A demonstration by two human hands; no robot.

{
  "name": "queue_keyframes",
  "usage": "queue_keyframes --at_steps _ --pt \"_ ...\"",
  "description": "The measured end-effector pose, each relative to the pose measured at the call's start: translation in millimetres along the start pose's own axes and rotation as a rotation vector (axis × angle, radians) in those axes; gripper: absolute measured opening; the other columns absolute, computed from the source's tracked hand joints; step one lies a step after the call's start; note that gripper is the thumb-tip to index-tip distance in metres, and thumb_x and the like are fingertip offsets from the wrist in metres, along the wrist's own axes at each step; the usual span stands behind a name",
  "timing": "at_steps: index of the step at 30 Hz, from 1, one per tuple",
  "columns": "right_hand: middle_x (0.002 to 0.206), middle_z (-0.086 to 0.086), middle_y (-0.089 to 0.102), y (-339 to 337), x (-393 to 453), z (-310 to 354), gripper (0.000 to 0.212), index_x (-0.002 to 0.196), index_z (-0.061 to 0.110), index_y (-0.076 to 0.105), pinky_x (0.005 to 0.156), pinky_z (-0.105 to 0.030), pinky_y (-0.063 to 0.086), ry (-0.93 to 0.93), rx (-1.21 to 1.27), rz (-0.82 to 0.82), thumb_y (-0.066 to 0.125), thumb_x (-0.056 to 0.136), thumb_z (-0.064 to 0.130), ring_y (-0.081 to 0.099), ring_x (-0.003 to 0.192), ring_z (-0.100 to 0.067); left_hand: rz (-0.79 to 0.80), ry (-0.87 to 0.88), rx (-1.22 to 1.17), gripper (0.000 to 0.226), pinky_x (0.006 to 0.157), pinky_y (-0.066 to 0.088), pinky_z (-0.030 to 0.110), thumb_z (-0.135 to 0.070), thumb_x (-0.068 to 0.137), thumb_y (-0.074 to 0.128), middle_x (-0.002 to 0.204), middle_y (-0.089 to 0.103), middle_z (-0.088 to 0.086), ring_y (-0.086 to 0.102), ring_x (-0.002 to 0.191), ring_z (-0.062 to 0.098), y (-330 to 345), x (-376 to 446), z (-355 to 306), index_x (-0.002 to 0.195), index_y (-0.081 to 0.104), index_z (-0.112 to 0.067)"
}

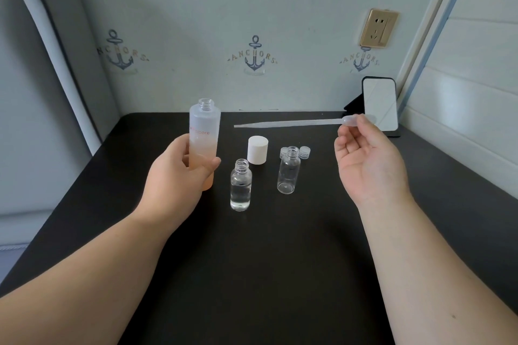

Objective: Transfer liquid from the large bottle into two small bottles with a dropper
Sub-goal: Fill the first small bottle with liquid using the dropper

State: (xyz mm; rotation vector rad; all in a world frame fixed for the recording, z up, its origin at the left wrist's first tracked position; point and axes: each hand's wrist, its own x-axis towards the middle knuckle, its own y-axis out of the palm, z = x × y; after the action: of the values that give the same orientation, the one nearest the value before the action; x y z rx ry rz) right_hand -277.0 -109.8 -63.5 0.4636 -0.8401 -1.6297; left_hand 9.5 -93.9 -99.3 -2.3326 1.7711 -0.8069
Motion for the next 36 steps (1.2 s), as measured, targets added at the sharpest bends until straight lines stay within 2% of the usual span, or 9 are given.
queue_keyframes --at_steps 4,8,12,17,21,25,31,36 --pt "0.088 -0.002 0.073 0.7 1.0 0.6 0.02 0.081 0.01 0.077 0.072 -0.022 0.055 -0.026 0.021 0.016 0.065 0.097 0.012 0.07 0.077 -0.013 0.018 0.049 0.037 0.031 0.069 0.049 0.026 -0.035 0.09 0.072 0.097 0.061 -0.032 0.061 0.087 -0.006 0.6 -3.0 -2.4 0.096 0.053 -0.059" --pt "0.087 -0.001 0.073 1.8 0.2 0.4 0.024 0.078 0.012 0.078 0.072 -0.022 0.055 -0.041 0.007 0.022 0.064 0.097 0.013 0.07 0.078 -0.012 0.024 0.073 0.075 0.029 0.076 0.055 0.039 -0.033 0.089 0.071 0.097 0.063 -0.023 0.065 0.085 0.011 0.3 -3.9 -3.4 0.105 0.054 -0.052" --pt "0.086 0.0 0.073 1.7 -1.0 1.3 0.027 0.076 0.013 0.078 0.072 -0.022 0.054 -0.068 -0.026 0.027 0.062 0.098 0.012 0.07 0.078 -0.012 0.024 0.098 0.116 0.032 0.075 0.052 0.034 -0.031 0.088 0.072 0.097 0.063 -0.022 0.063 0.088 0.007 0.6 -3.7 -3.5 0.107 0.054 -0.05" --pt "0.086 -0.001 0.073 0.9 -0.6 1.9 0.018 0.082 0.011 0.073 0.071 -0.022 0.054 -0.088 -0.049 0.021 0.063 0.097 0.011 0.069 0.076 -0.013 -0.006 0.13 0.166 0.031 0.069 0.038 0.023 -0.03 0.088 0.07 0.094 0.061 -0.019 0.055 0.09 0.0 -0.1 -3.3 -3.6 0.111 0.058 -0.047" --pt "0.086 -0.001 0.073 -0.1 -0.4 3.1 0.019 0.08 0.012 0.074 0.072 -0.022 0.054 -0.099 -0.068 0.016 0.063 0.097 0.011 0.069 0.076 -0.013 -0.034 0.145 0.212 0.029 0.068 0.035 0.02 -0.028 0.088 0.071 0.094 0.06 -0.017 0.054 0.09 0.002 -1.2 -1.5 -2.8 0.112 0.06 -0.042" --pt "0.085 -0.001 0.074 0.0 -1.5 2.5 0.017 0.082 0.014 0.071 0.071 -0.023 0.053 -0.123 -0.106 0.029 0.063 0.097 0.009 0.068 0.075 -0.013 -0.053 0.17 0.262 0.036 0.074 0.035 0.016 -0.025 0.088 0.073 0.1 0.059 -0.017 0.052 0.092 0.005 -1.3 -1.5 -0.9 0.12 0.062 -0.038" --pt "0.086 -0.003 0.075 2.6 -4.8 2.8 0.025 0.076 0.02 0.076 0.072 -0.023 0.053 -0.126 -0.212 0.107 0.065 0.095 0.008 0.065 0.072 -0.013 -0.059 0.236 0.287 0.047 0.089 0.043 0.032 -0.018 0.085 0.077 0.113 0.062 -0.012 0.054 0.107 0.017 0.0 -1.5 -1.8 0.129 0.063 -0.031" --pt "0.087 -0.004 0.076 9.9 -11.2 -1.7 0.029 0.074 0.021 0.077 0.069 -0.02 0.051 -0.133 -0.296 0.189 0.066 0.093 0.002 0.064 0.073 -0.012 -0.071 0.277 0.331 0.052 0.094 0.046 0.041 -0.017 0.084 0.079 0.118 0.063 -0.007 0.054 0.11 0.025 2.8 -1.7 -0.6 0.133 0.063 -0.024"
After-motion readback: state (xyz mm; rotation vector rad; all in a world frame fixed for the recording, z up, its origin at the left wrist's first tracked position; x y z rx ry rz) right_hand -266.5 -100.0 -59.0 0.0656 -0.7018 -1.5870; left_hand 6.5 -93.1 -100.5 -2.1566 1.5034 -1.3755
